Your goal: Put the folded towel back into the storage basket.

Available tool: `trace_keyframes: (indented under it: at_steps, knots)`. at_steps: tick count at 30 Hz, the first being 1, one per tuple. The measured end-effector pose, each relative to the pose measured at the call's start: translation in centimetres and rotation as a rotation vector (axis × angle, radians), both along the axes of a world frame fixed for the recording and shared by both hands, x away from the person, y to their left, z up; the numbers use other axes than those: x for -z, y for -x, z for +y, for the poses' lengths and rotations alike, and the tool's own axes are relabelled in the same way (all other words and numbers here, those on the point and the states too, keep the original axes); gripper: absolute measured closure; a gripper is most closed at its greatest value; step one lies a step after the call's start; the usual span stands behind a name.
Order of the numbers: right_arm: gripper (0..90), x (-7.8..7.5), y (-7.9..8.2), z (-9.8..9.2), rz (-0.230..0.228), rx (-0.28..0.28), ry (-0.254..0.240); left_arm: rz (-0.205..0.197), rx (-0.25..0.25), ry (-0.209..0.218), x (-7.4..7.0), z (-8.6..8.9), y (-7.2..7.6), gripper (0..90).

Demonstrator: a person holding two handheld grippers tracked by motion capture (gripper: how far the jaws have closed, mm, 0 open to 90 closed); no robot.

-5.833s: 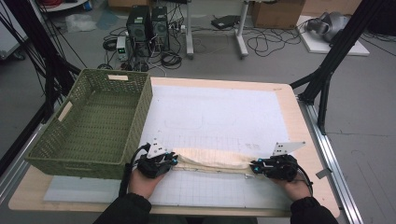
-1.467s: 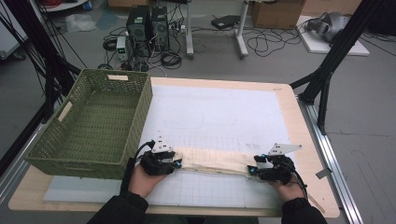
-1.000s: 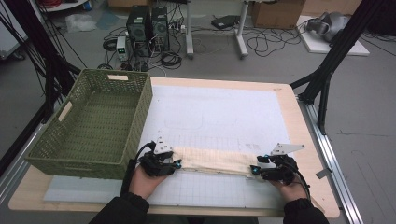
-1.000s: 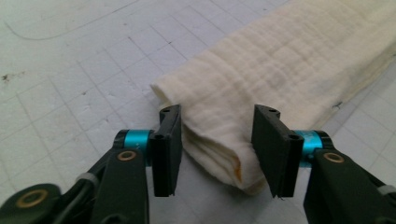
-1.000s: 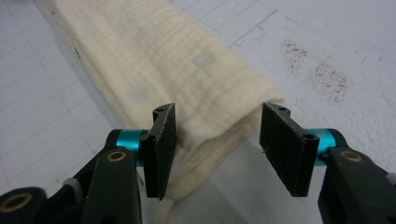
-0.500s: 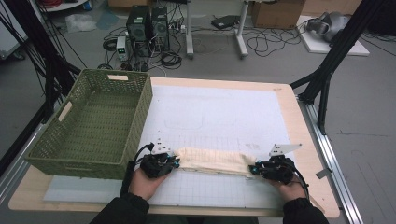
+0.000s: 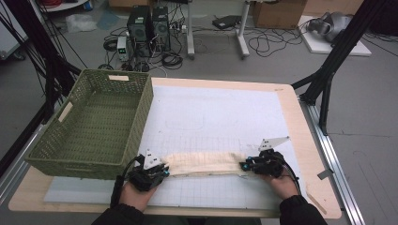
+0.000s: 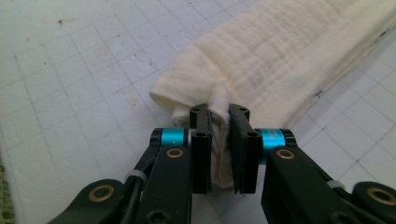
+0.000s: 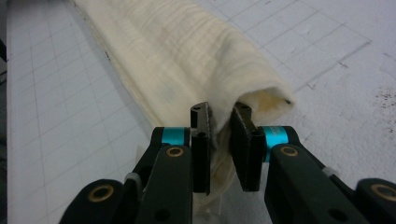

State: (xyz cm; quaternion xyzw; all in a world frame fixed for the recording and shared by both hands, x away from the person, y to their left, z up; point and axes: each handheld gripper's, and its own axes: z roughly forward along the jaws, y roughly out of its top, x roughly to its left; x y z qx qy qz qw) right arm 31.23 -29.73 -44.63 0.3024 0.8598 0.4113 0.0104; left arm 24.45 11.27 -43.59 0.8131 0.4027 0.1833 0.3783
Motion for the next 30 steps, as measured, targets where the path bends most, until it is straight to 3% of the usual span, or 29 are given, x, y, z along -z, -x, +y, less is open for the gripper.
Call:
trace_keyframes:
  at_steps: [2,5,11,16,19,22,24,27,30]
  knots:
    - [75.6,0.0,0.2,-0.1,-0.002,0.008,-0.001,-0.027,-0.01,0.015,-0.5,0.1,0.2,67.2]
    - [71.8,0.0,0.4,-0.2,-0.021,0.017,0.003,-0.059,-0.001,0.041,-1.3,0.4,0.4,60.3]
    - [58.0,-0.6,0.7,-1.0,-0.044,0.067,-0.031,-0.091,0.114,0.064,-2.3,-0.2,0.1,55.6]
    - [58.0,-1.4,0.9,-1.2,-0.11,0.102,-0.022,-0.083,0.243,0.084,-3.0,-1.8,-1.7,56.2]
    - [65.2,-1.8,1.2,-0.8,-0.152,0.089,-0.017,-0.078,0.3,0.094,-3.2,-2.8,-3.0,56.0]
    - [69.7,-2.0,1.6,0.0,-0.188,0.051,0.022,-0.075,0.353,0.105,-3.1,-4.0,-4.1,55.6]
    - [70.0,-1.8,1.5,0.2,-0.183,0.027,0.037,-0.079,0.389,0.102,-3.0,-5.0,-4.6,55.0]
    - [70.7,-0.9,1.2,0.2,-0.131,0.011,0.077,-0.066,0.446,0.098,-2.7,-6.5,-5.3,54.4]
    - [70.9,-0.5,1.1,-0.2,-0.104,0.007,0.068,-0.046,0.486,0.097,-2.6,-7.8,-6.0,53.4]
